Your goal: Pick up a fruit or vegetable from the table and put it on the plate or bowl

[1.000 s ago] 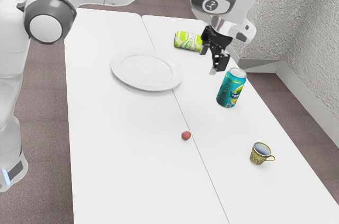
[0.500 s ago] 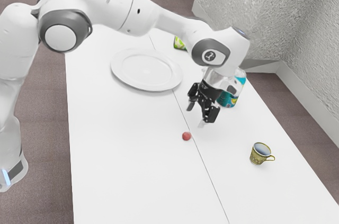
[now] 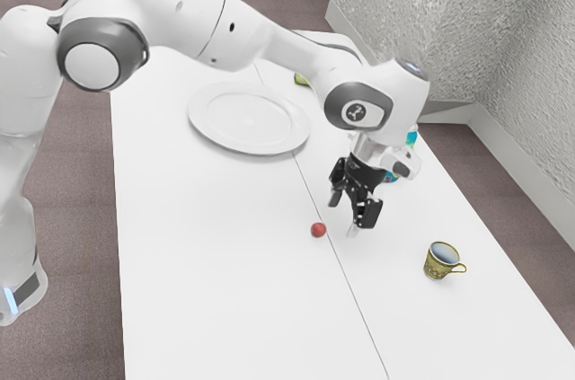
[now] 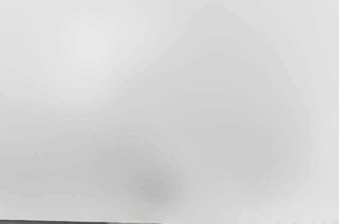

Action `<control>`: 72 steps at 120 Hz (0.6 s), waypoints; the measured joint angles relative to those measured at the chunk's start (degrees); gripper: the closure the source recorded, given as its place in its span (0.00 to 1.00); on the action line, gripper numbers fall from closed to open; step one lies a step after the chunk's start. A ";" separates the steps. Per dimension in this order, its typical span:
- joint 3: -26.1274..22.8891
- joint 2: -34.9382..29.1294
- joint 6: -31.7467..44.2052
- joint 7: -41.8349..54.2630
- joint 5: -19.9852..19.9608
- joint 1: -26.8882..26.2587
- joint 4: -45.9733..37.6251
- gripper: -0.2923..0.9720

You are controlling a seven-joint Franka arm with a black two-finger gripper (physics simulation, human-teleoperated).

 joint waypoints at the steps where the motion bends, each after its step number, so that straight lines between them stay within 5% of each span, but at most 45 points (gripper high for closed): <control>1: 0.00 -0.01 0.04 0.00 0.00 -0.05 -0.02 0.23; 72: 2.36 -5.06 3.26 -0.07 -0.76 -3.31 -8.73 0.23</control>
